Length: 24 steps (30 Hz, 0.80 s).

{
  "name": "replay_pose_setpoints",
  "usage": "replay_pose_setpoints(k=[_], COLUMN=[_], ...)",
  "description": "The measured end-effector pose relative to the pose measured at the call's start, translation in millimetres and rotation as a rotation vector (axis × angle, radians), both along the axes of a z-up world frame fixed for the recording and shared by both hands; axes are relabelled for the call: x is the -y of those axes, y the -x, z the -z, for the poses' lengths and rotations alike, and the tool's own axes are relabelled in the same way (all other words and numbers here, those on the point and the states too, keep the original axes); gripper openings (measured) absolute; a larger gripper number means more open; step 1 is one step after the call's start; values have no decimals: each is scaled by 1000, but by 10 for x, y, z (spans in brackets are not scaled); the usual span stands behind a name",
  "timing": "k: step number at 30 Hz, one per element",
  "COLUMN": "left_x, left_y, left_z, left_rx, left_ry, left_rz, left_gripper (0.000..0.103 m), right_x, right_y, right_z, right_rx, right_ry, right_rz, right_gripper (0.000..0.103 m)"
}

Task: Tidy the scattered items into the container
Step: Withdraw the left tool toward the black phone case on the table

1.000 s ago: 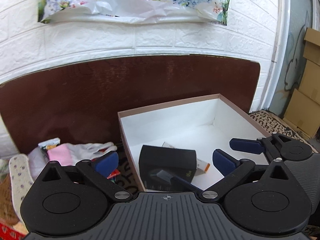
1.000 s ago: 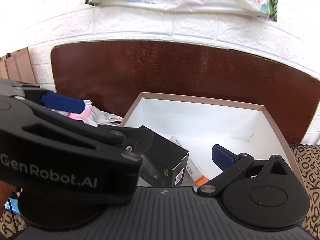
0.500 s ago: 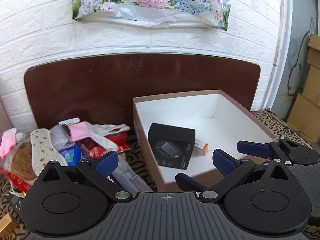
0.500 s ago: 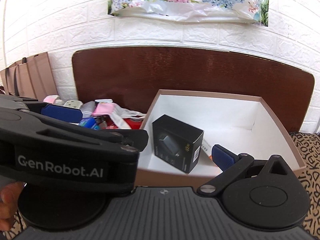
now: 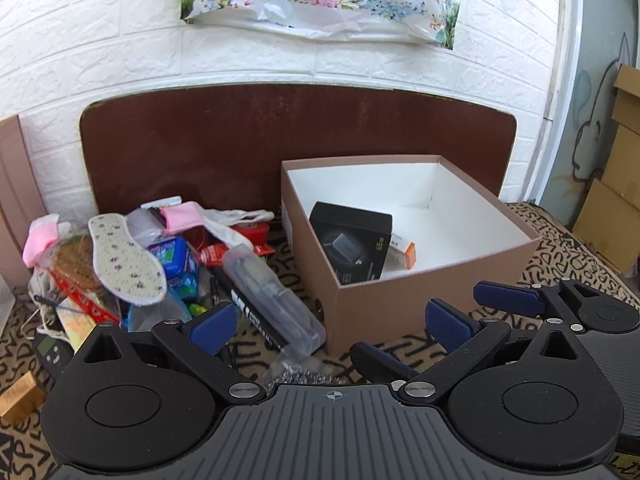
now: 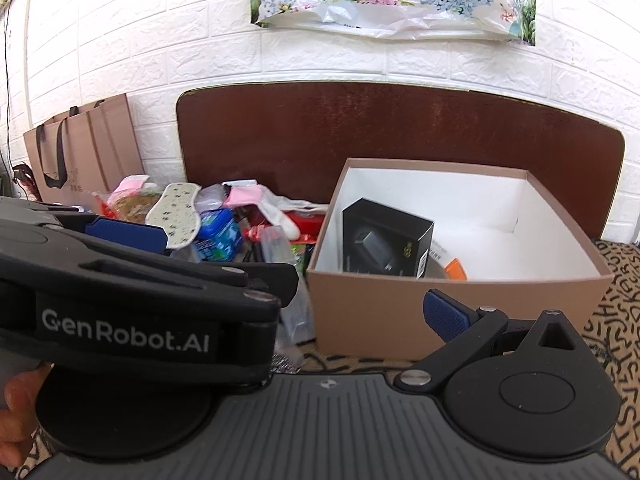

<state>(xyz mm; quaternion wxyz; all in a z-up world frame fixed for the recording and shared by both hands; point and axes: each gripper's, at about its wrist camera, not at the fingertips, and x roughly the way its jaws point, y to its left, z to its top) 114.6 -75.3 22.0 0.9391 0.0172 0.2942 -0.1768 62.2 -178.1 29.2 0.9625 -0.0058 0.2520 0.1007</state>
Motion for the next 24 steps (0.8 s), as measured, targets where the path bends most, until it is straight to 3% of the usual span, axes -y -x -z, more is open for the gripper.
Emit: replay_pose_setpoints(k=[24], left_x=[-347], left_y=[539], left_z=[188], left_rx=[-18], left_ry=[-5], left_rz=[-36], left_gripper=[103], right_x=[-365], right_y=[469], right_z=[151], right_rx=[-39], right_ry=[1], right_rz=[-18], right_gripper=[103])
